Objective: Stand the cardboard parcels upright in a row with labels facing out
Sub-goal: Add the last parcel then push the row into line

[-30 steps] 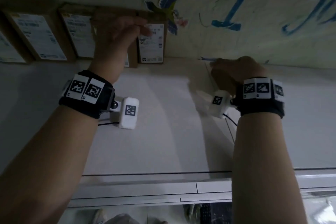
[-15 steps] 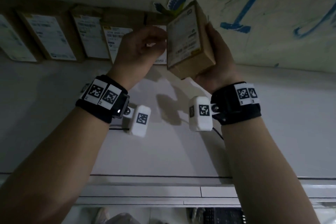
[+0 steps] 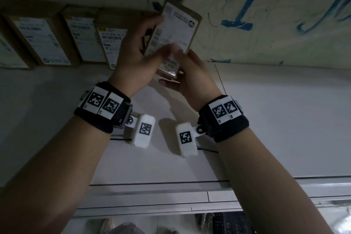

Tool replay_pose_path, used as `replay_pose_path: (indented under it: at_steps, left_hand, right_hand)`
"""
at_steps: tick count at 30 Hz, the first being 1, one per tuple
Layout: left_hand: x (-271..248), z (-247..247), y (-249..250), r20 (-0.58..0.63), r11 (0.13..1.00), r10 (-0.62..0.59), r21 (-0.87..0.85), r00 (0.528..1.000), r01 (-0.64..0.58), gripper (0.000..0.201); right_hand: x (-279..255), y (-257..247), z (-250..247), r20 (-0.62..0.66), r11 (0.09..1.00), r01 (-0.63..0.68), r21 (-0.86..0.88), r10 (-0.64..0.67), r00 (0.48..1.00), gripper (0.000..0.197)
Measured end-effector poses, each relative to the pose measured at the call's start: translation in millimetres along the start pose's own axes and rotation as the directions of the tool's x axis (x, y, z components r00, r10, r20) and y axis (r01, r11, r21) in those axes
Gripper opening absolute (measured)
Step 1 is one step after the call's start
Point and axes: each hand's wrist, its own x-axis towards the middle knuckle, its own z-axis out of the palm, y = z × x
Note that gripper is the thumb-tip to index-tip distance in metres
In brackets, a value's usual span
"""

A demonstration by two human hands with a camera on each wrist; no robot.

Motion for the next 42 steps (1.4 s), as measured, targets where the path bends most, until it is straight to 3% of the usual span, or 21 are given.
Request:
replay_pose_path:
  at_steps: [5,8,10,12,16,21,25,29,34,37,42]
  left_hand:
    - [1,-2,-2,-0.009,0.986,-0.027,-0.164,1.000,0.025,0.072]
    - [2,-2,-2,-0.042,0.938,-0.133,-0.328,0.990,0.112,0.076]
    - [4,-4,-1,-0.082,0.903,-0.182,-0.409,0.980,0.133,0.081]
    - [6,-8,1,-0.127,0.881,-0.199,-0.457,0.972,0.121,0.084]
    - [8,-11,3,-0.146,0.891,-0.191,-0.441,0.971,0.109,0.067]
    - [-1,-6,10,0.102,0.940,-0.139,-0.299,0.985,0.164,0.047]
    - [-8,0,20,0.258,0.933,-0.193,-0.252,0.947,0.259,0.047]
    - [-8,2,23,0.282,0.915,-0.221,-0.271,0.934,0.298,0.028]
    - [-5,-2,24,0.248,0.908,-0.181,-0.329,0.952,0.258,0.032]
    - [-6,-1,21,0.223,0.941,-0.159,-0.261,0.962,0.216,0.033]
    - [-2,0,10,0.139,0.969,-0.147,-0.179,0.979,0.171,0.030]
  right_hand:
    - [2,-3,-14,0.108,0.982,0.058,-0.180,-0.039,0.993,0.079]
    - [1,-8,-22,0.172,0.954,0.074,-0.289,-0.024,0.985,0.076]
    - [-1,-11,-28,0.143,0.957,0.082,-0.278,-0.043,0.989,0.070]
    - [0,-15,-34,0.067,0.979,0.115,-0.171,-0.105,0.992,0.065]
    - [6,-21,-49,-0.096,0.964,0.203,0.171,-0.189,0.977,0.059]
    - [9,-25,-58,-0.265,0.852,0.351,0.389,-0.261,0.928,0.082]
    - [4,-31,-52,-0.220,0.787,0.371,0.492,-0.300,0.928,0.068]
    - [-4,-36,-41,-0.192,0.738,0.390,0.551,-0.343,0.919,0.068]
    - [-8,-31,-26,-0.038,0.876,0.311,0.369,-0.320,0.946,0.057]
    - [-7,-22,-18,-0.068,0.936,0.275,0.219,-0.267,0.961,0.054]
    - [-6,-21,-18,-0.176,0.949,0.296,0.109,-0.275,0.945,0.051]
